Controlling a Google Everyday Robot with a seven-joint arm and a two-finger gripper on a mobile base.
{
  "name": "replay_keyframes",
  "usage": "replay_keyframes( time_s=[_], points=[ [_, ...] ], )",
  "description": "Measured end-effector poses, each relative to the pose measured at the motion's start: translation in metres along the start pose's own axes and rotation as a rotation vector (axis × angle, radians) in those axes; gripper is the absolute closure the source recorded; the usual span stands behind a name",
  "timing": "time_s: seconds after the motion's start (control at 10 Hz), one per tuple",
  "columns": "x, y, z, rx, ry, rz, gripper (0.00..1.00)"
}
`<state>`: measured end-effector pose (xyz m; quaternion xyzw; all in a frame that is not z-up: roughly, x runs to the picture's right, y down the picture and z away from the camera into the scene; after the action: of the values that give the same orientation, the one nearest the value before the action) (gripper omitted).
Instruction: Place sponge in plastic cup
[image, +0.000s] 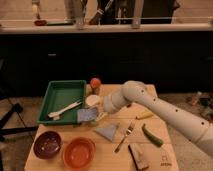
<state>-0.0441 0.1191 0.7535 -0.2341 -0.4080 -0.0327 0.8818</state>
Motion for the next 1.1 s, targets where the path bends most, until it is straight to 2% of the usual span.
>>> replay_keyframes(
  time_s=[0.7,1.1],
  points=[
    [0.015,-0.006,0.011,-0.031,-0.019,0.029,1.00],
    [0.026,-0.007,0.008,-0.029,-0.016,0.048,1.00]
  ],
)
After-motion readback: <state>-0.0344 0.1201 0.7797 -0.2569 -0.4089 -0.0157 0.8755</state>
